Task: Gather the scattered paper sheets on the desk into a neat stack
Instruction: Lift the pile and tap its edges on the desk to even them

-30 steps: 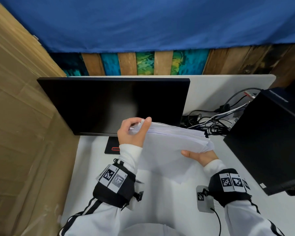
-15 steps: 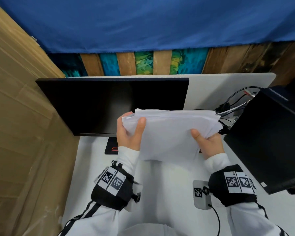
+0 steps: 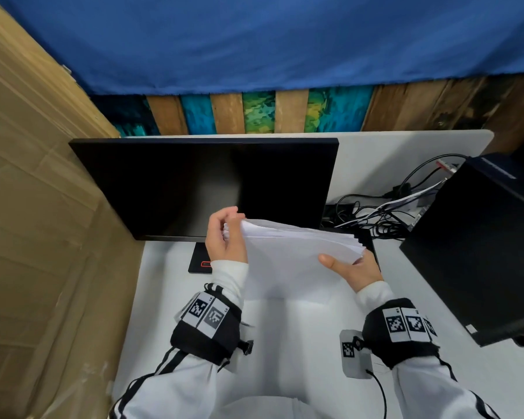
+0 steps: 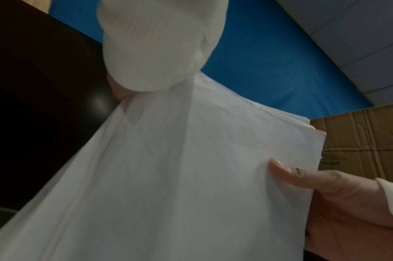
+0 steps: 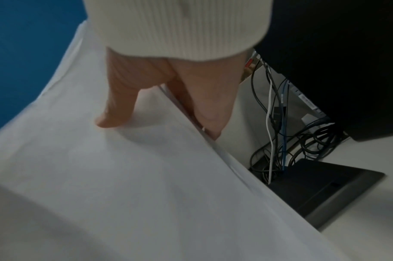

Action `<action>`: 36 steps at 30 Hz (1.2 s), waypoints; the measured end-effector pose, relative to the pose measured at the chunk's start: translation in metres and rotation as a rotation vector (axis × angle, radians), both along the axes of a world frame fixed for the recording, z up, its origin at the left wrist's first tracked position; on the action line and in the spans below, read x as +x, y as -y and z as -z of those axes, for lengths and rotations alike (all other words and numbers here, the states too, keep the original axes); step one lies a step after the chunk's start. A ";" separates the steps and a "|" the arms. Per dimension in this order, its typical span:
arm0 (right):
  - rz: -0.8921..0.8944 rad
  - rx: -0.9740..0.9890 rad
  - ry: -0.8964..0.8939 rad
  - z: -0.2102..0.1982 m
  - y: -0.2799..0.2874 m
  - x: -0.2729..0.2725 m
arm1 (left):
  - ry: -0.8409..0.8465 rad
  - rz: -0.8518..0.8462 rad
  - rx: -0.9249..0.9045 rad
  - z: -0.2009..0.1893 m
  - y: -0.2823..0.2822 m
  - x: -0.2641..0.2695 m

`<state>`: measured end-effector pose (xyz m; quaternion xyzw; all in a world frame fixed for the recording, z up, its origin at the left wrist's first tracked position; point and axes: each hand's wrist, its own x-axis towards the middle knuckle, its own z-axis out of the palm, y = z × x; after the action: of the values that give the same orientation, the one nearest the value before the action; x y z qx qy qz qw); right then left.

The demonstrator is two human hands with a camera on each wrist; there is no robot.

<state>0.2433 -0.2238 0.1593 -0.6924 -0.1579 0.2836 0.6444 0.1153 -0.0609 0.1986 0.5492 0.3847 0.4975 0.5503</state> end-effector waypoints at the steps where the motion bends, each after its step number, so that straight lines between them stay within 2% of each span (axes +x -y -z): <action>1: -0.004 0.001 0.006 0.003 0.000 0.001 | 0.012 -0.009 -0.009 0.000 -0.002 0.000; 3: 0.014 -0.020 0.006 0.008 -0.002 0.001 | 0.025 0.036 0.007 -0.001 -0.001 0.001; 5: 0.085 -0.068 -0.014 0.012 -0.004 0.004 | -0.046 0.101 0.068 -0.003 0.004 0.001; 7: 0.118 -0.091 -0.031 0.012 -0.006 0.005 | -0.110 0.098 0.100 -0.001 0.004 0.001; 9: 0.133 -0.096 -0.044 0.015 -0.008 0.005 | -0.107 0.073 0.105 -0.004 0.002 -0.001; 11: 0.170 -0.080 -0.042 0.015 -0.009 0.005 | -0.164 0.131 0.222 -0.008 0.001 -0.004; 12: 0.187 -0.076 -0.030 0.012 -0.009 0.005 | -0.277 0.185 0.365 -0.011 0.001 -0.007; 14: 0.160 -0.049 0.046 -0.001 -0.013 0.006 | -0.655 0.222 0.753 -0.019 0.003 -0.008; 15: 0.106 -0.032 0.112 -0.011 -0.017 0.004 | -0.834 0.238 0.873 -0.025 0.003 -0.006; 17: 0.019 0.018 0.242 -0.025 -0.023 0.000 | -1.069 0.297 0.890 -0.038 0.000 -0.003; 18: -0.003 0.040 0.281 -0.031 -0.025 0.000 | -1.110 0.317 0.848 -0.042 -0.002 -0.002; 20: -0.011 0.028 0.312 -0.039 -0.025 0.003 | -1.085 0.350 0.737 -0.050 -0.005 -0.003; 23: -0.063 -0.109 0.376 -0.035 -0.014 0.017 | -0.974 0.330 0.523 -0.064 -0.011 -0.013; 28: -0.067 -0.271 0.273 -0.003 0.023 0.038 | -0.725 0.325 0.310 -0.068 -0.058 -0.041; 32: 0.015 -0.233 0.127 0.006 0.037 0.042 | -0.501 0.348 0.227 -0.060 -0.072 -0.057; 36: 0.038 0.001 -0.112 0.015 0.032 0.037 | -0.366 0.298 0.092 -0.028 -0.083 -0.060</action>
<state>0.2807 -0.2559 0.1440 -0.6782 -0.1088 0.3096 0.6576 0.0558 0.0217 0.2267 0.7054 0.3699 0.3200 0.5130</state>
